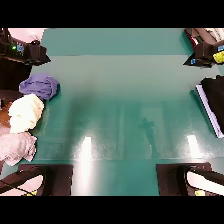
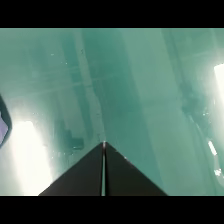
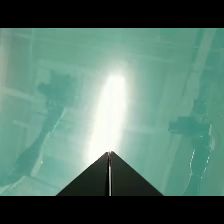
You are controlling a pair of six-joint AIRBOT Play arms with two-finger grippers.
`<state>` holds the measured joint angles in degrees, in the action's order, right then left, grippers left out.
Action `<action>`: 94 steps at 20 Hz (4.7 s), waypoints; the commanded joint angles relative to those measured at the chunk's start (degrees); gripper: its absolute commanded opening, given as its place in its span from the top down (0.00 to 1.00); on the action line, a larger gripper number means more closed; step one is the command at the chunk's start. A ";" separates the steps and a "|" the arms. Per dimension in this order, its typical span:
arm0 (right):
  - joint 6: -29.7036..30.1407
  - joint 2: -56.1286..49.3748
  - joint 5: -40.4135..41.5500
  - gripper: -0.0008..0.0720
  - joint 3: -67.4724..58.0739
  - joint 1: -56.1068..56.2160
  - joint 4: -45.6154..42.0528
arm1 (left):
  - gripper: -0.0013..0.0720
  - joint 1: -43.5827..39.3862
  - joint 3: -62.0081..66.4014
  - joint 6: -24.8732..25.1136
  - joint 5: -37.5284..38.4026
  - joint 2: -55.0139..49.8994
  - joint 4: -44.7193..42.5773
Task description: Fold the shirts.
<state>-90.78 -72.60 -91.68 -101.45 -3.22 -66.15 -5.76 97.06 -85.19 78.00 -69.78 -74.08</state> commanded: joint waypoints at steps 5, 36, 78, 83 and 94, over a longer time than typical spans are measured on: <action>-0.02 0.04 0.04 0.96 0.02 0.50 0.02 | 0.95 0.02 0.02 0.00 -0.04 0.02 0.00; -0.04 0.04 -2.32 0.96 0.02 0.55 0.04 | 0.42 11.61 -15.15 -5.92 -21.07 -23.06 -24.50; 1.97 14.45 10.29 0.96 -0.02 -10.71 0.48 | 0.17 -3.02 -20.37 12.13 -5.55 -17.90 7.21; 1.97 14.45 9.99 0.96 0.00 -10.71 0.48 | 0.17 -3.04 -25.83 12.22 -14.60 -18.05 8.13; 1.97 14.43 4.98 0.96 0.15 -10.71 0.48 | 0.95 -6.40 -27.08 13.27 -16.04 -19.50 10.36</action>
<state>-88.79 -58.13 -83.90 -101.38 -13.98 -65.69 -11.86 69.69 -70.70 61.36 -89.21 -63.88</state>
